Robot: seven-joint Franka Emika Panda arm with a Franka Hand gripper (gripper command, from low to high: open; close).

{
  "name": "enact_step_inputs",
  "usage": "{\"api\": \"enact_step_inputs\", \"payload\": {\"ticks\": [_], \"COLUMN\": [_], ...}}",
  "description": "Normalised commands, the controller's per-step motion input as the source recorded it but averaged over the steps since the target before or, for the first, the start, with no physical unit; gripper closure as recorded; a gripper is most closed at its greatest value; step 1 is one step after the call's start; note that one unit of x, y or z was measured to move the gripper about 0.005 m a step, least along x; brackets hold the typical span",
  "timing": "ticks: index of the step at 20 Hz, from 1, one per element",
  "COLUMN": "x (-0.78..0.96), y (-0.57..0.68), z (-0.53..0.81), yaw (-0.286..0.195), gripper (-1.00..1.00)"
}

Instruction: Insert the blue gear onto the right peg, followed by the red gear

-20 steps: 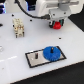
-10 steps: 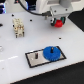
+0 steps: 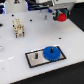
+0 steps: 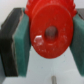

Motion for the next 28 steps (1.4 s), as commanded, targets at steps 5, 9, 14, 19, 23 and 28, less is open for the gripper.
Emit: {"api": "enact_step_inputs", "payload": {"ticks": [5, 9, 14, 19, 23, 28], "x": [0.7, 0.7, 0.74, 0.78, 0.8, 0.8], "y": [-0.25, -0.22, -0.21, -0.15, -0.12, -0.13], "z": [0.54, 0.52, 0.47, 0.41, 0.38, 0.31], "yaw": [0.0, 0.0, 0.0, 0.0, 0.0, 0.0], "gripper": [1.0, 1.0, 1.0, 1.0, 1.0, 1.0]}}
